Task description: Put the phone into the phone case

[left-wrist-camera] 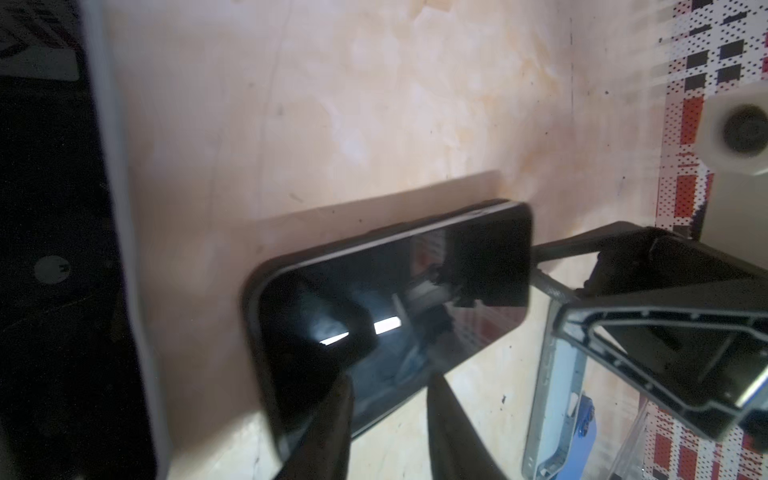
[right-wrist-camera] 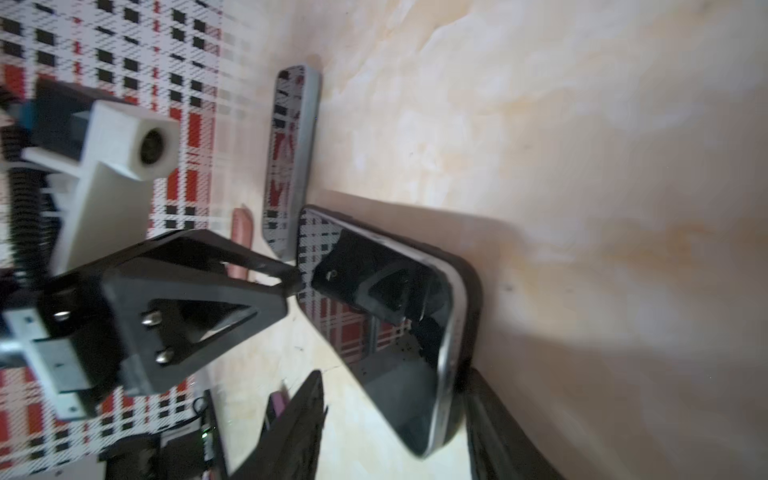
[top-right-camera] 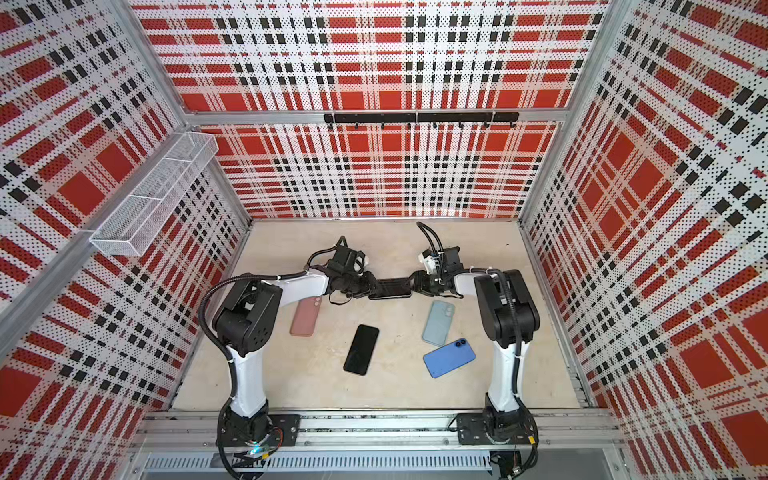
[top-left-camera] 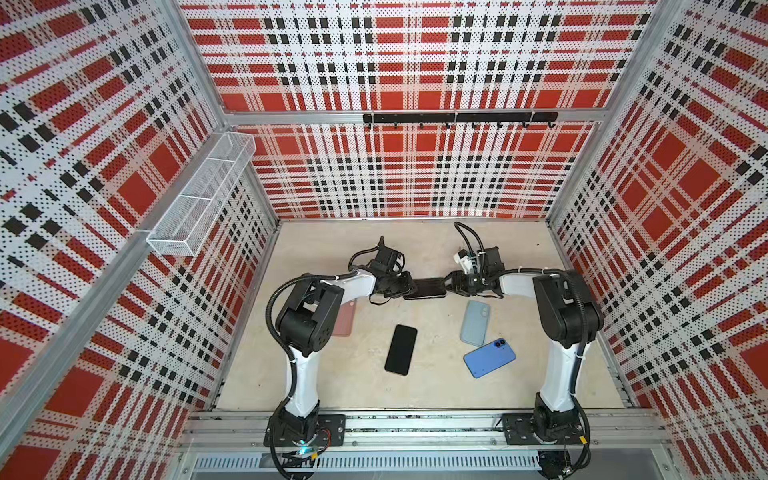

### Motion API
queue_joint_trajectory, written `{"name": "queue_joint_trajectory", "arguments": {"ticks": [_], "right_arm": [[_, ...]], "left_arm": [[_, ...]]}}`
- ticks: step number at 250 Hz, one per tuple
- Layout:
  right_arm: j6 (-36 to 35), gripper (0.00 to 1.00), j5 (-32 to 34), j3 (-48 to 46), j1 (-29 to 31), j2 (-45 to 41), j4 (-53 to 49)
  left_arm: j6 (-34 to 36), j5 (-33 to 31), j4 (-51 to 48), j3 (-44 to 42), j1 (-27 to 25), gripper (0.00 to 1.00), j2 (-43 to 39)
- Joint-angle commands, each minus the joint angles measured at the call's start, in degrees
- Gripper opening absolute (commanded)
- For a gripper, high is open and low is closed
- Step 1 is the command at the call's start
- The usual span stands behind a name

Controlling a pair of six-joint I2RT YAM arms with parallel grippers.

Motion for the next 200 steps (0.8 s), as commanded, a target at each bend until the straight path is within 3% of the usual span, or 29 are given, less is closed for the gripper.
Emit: {"name": "queue_joint_trajectory", "arguments": {"ticks": [1, 41, 108, 200], "right_arm": [[1.49, 0.54, -8.52, -1.62, 0.61, -1.32, 9.29], [1.52, 0.54, -8.78, -3.47, 0.12, -3.49, 12.62], [2.25, 0.53, 3.88, -4.4, -1.06, -5.44, 6.08], [2.26, 0.51, 4.37, -4.62, -1.06, -5.35, 5.03]], "left_arm": [[-0.43, 1.4, 2.13, -0.9, -0.19, 0.34, 1.12], [-0.5, 1.55, 2.29, -1.37, -0.14, 0.34, 1.04], [-0.68, -1.81, 1.47, -0.74, 0.29, 0.33, -0.66], [-1.39, -10.99, -3.38, 3.17, 0.29, 0.29, 3.24]]}}
